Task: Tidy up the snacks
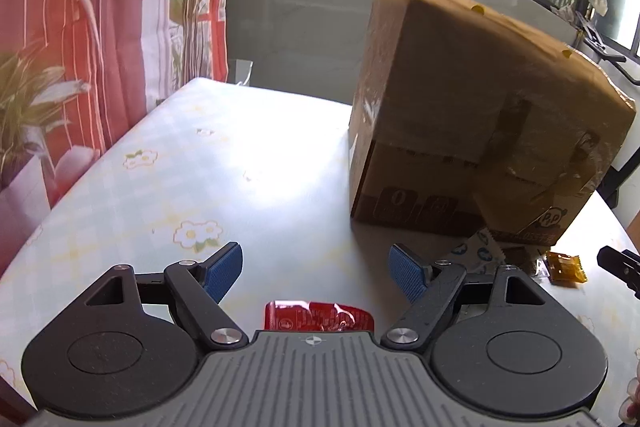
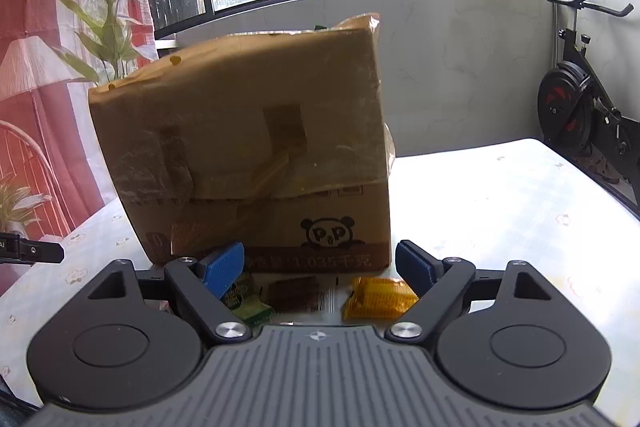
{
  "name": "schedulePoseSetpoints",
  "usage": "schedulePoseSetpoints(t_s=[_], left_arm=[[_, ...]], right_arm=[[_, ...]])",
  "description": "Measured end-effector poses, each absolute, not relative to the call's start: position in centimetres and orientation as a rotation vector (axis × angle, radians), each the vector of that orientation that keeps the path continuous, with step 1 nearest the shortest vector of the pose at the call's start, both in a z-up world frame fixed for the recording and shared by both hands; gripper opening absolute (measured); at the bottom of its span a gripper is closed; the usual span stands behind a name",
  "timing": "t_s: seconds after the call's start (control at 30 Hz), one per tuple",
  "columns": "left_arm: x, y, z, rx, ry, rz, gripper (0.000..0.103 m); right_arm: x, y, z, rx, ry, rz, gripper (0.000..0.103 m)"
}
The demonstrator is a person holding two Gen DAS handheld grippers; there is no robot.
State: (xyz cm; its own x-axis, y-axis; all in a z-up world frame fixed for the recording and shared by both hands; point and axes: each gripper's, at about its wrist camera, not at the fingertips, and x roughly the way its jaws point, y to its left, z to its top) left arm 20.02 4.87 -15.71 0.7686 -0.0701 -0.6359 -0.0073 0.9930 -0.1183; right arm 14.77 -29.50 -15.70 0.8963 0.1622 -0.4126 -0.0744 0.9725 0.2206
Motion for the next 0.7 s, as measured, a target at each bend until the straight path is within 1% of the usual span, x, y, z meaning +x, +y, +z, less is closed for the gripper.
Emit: schedulePoseSetpoints(t_s=[0.2, 0.43, 0.6, 0.7], left_arm=[[20.4, 4.6, -17.7, -0.069, 0.745, -0.031, 0.082], [19.6, 3.9, -19.6, -0.041, 0.789, -0.034, 0.082], [18.6, 2.8, -19.7, -0.026, 0.828, -0.054, 0.082], [18.4, 2.8, -19.4, -0.072, 0.851, -0.058, 0.082]], right_arm=[[14.3, -28.7, -17.3, 0.177, 0.492, 0.146, 0.085], [14.5, -28.0, -17.9, 0.147, 0.502, 0.154, 0.085], [14.6, -28.0, -18.0, 0.144, 0.509, 0.157, 0.085], [14.6, -28.0, -18.1, 0.145, 0.516, 0.157, 0.085]])
